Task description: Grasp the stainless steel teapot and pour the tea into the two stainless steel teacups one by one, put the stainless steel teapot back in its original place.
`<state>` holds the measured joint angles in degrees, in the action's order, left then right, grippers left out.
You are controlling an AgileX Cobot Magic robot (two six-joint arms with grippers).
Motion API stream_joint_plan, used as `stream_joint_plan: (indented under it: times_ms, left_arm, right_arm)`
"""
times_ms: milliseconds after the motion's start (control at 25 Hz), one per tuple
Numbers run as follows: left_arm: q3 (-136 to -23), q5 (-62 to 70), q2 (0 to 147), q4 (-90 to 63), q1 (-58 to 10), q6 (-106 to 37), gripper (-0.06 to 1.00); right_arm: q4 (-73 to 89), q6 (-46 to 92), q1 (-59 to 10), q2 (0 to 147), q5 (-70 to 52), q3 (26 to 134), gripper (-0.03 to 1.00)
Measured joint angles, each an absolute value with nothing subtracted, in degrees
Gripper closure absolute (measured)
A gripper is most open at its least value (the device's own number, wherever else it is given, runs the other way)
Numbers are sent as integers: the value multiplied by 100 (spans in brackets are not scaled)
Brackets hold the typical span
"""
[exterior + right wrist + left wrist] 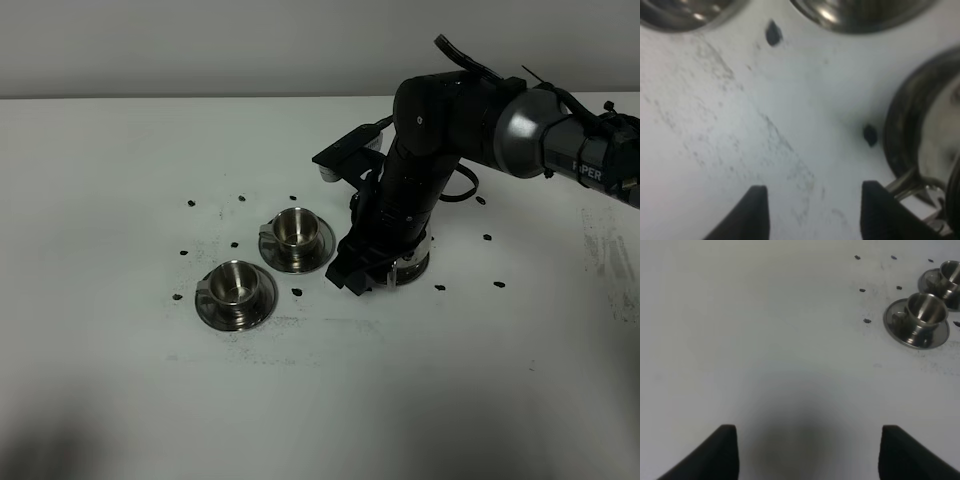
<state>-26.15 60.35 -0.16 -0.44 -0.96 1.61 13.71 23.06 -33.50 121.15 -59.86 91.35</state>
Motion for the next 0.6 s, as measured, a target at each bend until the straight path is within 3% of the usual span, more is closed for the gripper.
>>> stream_joint_plan:
  times_ms: [360,600]
  left_arm:
    - [-2615,6035,-16,-44,-96,161,37]
    - [-2615,6035,-16,-44,-96,161,37]
  right_arm:
    - [1411,2075,-3378,12103,-6498,9135,56]
    - [1211,1637,-3748,11556,-6414,9135,56]
